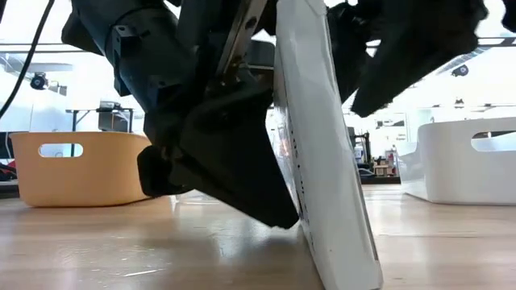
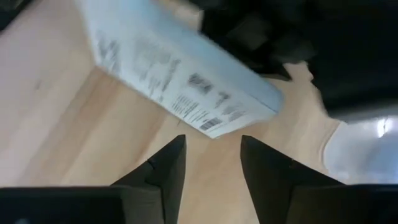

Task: Pick and place items into bin
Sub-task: Put the card reader box into the white bin

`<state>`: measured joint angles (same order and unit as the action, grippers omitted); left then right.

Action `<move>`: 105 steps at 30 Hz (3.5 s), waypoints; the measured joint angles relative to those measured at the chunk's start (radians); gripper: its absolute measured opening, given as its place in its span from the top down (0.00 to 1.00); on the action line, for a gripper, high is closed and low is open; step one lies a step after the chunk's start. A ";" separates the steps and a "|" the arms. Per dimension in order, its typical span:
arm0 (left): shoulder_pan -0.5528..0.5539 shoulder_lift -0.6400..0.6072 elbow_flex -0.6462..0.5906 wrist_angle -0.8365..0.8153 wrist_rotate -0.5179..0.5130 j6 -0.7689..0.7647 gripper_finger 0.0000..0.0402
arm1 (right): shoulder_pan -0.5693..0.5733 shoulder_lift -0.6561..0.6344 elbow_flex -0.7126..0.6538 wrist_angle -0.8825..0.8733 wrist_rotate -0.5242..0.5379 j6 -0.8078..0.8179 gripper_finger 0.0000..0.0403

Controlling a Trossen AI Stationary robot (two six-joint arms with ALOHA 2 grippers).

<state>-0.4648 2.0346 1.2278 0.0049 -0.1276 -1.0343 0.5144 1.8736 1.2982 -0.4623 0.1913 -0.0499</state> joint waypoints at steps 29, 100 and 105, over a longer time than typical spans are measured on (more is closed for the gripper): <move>-0.007 -0.048 0.008 0.014 -0.093 -0.006 1.00 | 0.000 -0.015 0.002 -0.010 0.114 -0.307 0.63; -0.033 0.021 0.004 -0.042 -0.114 -0.111 1.00 | 0.209 -0.006 -0.253 0.154 0.266 0.359 0.51; -0.032 0.021 0.004 -0.041 -0.111 -0.112 1.00 | 0.212 -0.008 -0.268 0.152 0.276 0.232 0.51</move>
<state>-0.4973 2.0552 1.2316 -0.0359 -0.2382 -1.1465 0.7261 1.8656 1.0298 -0.3103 0.4677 0.1818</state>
